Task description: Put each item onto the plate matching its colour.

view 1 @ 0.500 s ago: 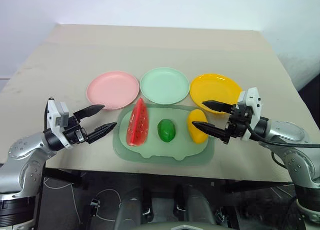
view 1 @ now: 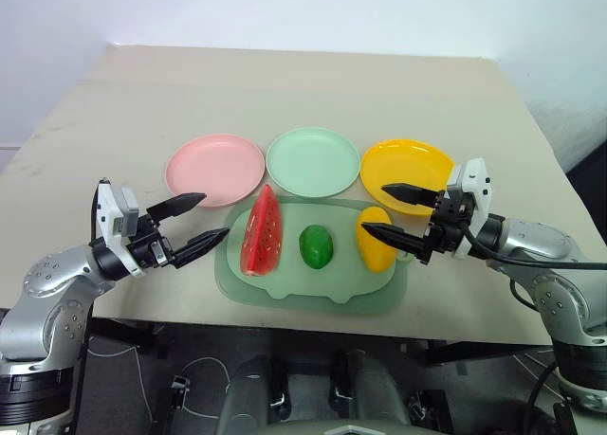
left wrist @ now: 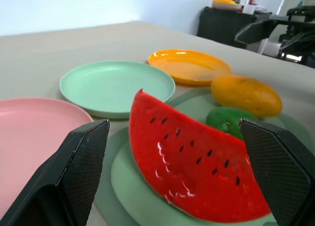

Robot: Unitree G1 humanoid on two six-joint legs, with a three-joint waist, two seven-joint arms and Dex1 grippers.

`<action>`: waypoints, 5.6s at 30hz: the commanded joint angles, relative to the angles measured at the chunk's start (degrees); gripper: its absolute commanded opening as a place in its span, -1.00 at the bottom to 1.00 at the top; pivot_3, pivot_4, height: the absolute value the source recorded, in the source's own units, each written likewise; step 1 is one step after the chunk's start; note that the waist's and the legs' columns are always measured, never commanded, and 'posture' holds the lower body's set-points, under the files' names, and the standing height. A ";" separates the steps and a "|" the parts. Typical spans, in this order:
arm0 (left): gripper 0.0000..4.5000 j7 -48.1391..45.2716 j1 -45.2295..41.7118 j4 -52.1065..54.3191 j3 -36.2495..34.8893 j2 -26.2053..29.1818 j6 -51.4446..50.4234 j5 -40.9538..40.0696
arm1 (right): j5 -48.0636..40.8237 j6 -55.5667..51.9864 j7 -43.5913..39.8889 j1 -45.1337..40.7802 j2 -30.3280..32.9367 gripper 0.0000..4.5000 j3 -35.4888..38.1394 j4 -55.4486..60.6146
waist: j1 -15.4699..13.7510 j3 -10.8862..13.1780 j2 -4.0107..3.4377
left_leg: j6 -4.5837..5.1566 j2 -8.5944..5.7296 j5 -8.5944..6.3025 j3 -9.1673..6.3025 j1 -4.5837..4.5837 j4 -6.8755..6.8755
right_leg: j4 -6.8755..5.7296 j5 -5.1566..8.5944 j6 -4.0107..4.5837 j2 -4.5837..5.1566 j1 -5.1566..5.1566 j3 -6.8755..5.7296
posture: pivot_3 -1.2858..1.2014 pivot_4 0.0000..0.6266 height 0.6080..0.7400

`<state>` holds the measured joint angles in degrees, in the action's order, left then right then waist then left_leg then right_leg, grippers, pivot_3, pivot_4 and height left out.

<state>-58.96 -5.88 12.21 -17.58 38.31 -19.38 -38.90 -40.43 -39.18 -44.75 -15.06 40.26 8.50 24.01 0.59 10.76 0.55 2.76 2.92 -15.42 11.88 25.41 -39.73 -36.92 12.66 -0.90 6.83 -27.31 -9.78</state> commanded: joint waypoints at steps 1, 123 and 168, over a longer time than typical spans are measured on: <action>0.98 -0.77 -1.64 -0.39 1.27 -0.49 1.20 0.37 | -0.88 -0.46 2.10 0.46 -0.30 1.00 1.94 2.44 | 0.06 0.00 0.00 | 0.00 0.00 0.00 0.00 0.00 0.00 | 0.00 -0.01 0.01 0.00 0.00 0.00 | 0.03 -0.52 0.33; 1.00 -1.84 2.30 2.33 0.94 2.11 -2.24 -1.04 | -8.51 -53.32 30.26 -23.55 -24.54 1.00 -3.82 -4.34 | 0.53 0.01 -0.07 | -0.34 0.01 0.21 0.30 0.06 0.41 | -0.22 -0.16 -0.17 -0.05 -0.41 0.12 | 0.03 -0.52 0.33; 1.00 -0.15 4.00 4.67 -1.91 3.38 -3.46 -1.91 | 21.16 -2.26 16.09 -49.18 -25.70 0.25 -17.11 -58.71 | 1.92 0.01 -0.07 | -0.37 0.02 0.27 0.42 0.01 0.45 | -0.32 -0.16 -0.19 -0.12 -0.43 0.13 | 0.03 -0.52 0.33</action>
<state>-58.98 -1.93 14.97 -17.83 40.67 -22.89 -39.51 -21.51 -46.50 -28.60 -61.39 15.35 -9.39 -29.89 2.51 10.77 0.48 2.40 2.94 -15.15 12.31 25.42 -39.28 -37.25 12.49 -1.09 6.69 -27.74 -9.66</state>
